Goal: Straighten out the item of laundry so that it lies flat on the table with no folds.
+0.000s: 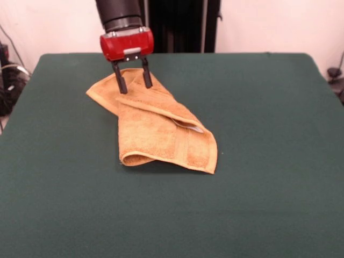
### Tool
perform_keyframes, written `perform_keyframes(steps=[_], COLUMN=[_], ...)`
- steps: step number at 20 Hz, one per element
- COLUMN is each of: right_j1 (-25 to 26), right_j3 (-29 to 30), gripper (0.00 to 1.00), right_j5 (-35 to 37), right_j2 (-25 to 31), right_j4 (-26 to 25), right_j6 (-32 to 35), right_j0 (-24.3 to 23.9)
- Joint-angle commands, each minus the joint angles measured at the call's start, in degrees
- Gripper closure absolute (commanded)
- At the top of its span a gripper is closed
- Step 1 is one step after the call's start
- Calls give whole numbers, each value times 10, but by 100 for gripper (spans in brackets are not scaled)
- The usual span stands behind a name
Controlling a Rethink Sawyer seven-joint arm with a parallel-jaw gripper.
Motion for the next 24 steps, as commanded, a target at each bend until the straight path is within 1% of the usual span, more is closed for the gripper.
perform_keyframes(steps=[1, 13, 21, 24], right_j1=[25, 51, 75, 79], right_j3=[-44, -63, -81, -84], gripper=[0, 0, 0, 0], right_j5=[58, 59, 86, 88], right_j2=[23, -1, -11, -15], right_j4=[49, 65, 5, -4], right_j6=[-157, -159, -81, -67], right_j0=[16, 30, 59, 66])
